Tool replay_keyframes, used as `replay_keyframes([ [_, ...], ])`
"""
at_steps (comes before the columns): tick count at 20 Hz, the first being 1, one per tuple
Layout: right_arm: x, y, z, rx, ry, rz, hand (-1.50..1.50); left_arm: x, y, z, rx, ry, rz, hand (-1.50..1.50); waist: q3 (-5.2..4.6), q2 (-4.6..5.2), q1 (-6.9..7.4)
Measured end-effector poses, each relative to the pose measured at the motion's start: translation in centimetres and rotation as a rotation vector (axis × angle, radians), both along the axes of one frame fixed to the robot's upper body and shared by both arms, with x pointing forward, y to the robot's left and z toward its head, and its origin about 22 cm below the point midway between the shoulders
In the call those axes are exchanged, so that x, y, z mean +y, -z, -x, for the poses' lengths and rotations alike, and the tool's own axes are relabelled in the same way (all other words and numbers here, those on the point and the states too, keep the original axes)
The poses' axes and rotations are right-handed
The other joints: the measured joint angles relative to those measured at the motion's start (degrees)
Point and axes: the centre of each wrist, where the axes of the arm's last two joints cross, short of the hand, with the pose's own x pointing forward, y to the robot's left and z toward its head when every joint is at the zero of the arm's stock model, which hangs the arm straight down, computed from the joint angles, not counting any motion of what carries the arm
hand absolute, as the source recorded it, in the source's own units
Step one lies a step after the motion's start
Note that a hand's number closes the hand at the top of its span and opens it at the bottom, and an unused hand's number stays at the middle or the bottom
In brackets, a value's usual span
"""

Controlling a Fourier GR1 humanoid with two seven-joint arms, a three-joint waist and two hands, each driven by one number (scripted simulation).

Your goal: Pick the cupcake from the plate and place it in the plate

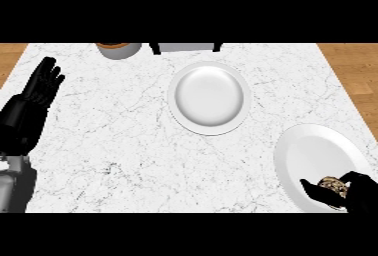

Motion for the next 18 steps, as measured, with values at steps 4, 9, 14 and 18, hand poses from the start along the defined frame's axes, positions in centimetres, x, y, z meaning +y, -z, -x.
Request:
replay_keyframes([
  [4,4.0,-2.7,2.5,-0.107,-0.022,0.025,1.50,-0.3,-0.1,0.1,-0.001,0.019,0.000,0.00,0.20,0.45,1.10],
  [9,8.7,-8.0,4.0,-0.319,-0.141,0.039,1.50,-0.8,-0.3,0.0,-0.008,0.045,0.008,0.00,0.32,0.79,2.43],
  [14,13.2,-12.3,4.4,-0.542,-0.247,-0.009,1.50,-1.5,-0.3,-0.5,-0.014,0.058,0.011,0.00,0.40,1.08,3.52],
  [18,16.6,-14.4,2.8,-0.642,-0.305,-0.046,1.50,-1.9,-1.0,-0.9,-0.016,0.073,0.003,0.00,0.45,1.27,4.25],
])
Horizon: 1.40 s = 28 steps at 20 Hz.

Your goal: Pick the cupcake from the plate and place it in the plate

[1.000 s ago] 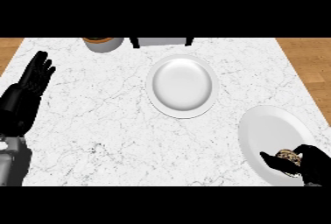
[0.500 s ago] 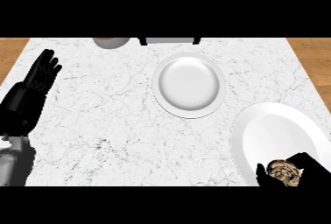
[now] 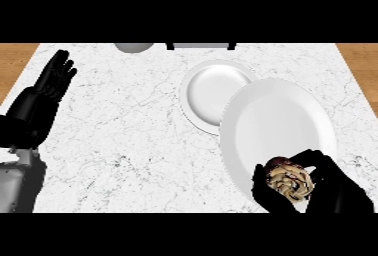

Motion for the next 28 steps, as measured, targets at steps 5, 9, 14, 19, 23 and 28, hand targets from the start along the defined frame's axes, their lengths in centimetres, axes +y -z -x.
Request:
replay_keyframes([
  [5,3.0,-1.8,-3.2,-0.044,-0.067,-0.011,1.50,-0.6,0.2,-0.3,0.001,0.005,0.002,0.00,0.05,0.14,0.39],
  [9,4.4,-2.4,-7.5,-0.033,-0.099,-0.020,1.50,-1.0,0.6,-0.4,-0.002,0.013,0.005,0.00,0.08,0.28,0.85],
  [14,4.8,-3.3,-12.9,-0.004,-0.109,-0.075,1.50,-1.5,0.3,-0.2,-0.008,0.016,0.007,0.00,0.10,0.37,1.21],
  [19,5.3,-2.1,-17.7,0.036,-0.093,-0.110,1.50,-1.6,0.2,-0.7,-0.007,0.030,0.006,0.00,0.11,0.49,1.41],
  [23,5.1,-0.6,-21.4,0.081,-0.052,-0.113,1.50,-1.6,0.7,-0.4,-0.005,0.033,0.008,0.00,0.12,0.62,1.73],
  [28,4.6,2.1,-24.5,0.138,-0.026,-0.110,1.50,-1.4,0.5,-0.4,-0.011,0.038,0.008,0.00,0.13,0.85,2.24],
])
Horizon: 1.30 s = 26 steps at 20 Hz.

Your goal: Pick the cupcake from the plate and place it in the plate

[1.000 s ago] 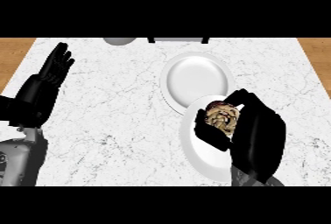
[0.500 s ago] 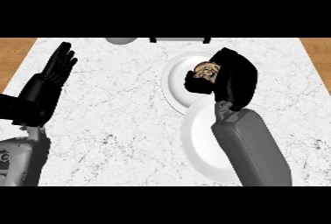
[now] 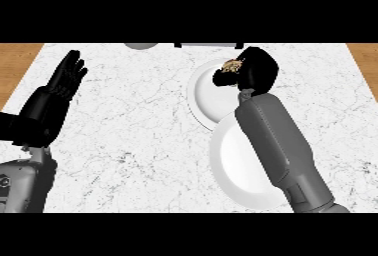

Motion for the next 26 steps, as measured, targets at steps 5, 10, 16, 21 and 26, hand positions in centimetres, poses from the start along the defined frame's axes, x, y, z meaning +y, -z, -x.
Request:
replay_keyframes([
  [5,-0.6,2.5,-1.2,0.011,0.051,-0.082,-1.50,0.1,0.0,-0.6,-0.008,0.008,0.001,0.00,0.03,0.33,0.63],
  [10,-1.2,3.5,-2.0,-0.015,0.057,-0.180,-1.50,-0.8,-0.2,-0.8,-0.012,0.023,0.000,0.00,0.08,0.62,1.29],
  [16,-1.2,3.0,-2.6,-0.178,0.054,-0.271,-1.50,-1.1,-0.5,-1.3,-0.015,0.035,0.001,0.00,0.11,0.83,1.83],
  [21,-1.5,2.0,-2.9,-0.336,0.074,-0.362,-1.50,-0.8,-0.3,-0.8,-0.011,0.031,0.001,0.00,0.12,0.48,1.59],
  [26,-2.7,1.9,-2.7,-0.445,0.101,-0.451,-1.50,-0.5,-0.1,-0.6,0.001,0.006,-0.003,0.00,0.08,-0.09,0.00],
])
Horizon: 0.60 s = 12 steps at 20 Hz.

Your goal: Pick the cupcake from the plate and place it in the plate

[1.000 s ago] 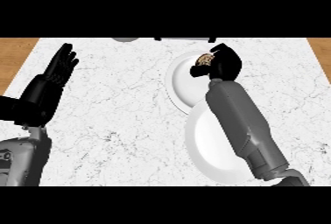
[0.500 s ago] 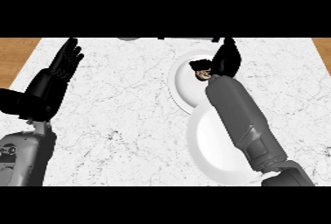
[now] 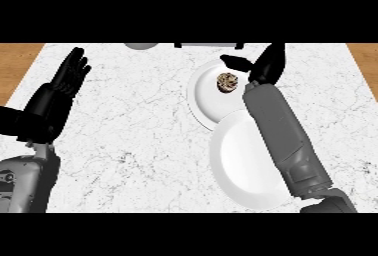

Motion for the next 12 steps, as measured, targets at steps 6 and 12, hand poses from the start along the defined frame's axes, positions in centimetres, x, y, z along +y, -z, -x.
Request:
replay_keyframes([
  [6,-2.6,2.3,2.3,-0.074,0.043,-0.065,-1.50,0.6,0.3,0.7,0.012,-0.037,0.006,0.00,-0.05,-0.70,-1.86],
  [12,-5.9,4.1,6.8,-0.123,0.038,-0.075,-1.50,1.7,0.6,1.3,0.018,-0.059,0.002,0.00,-0.10,-1.01,-2.93],
])
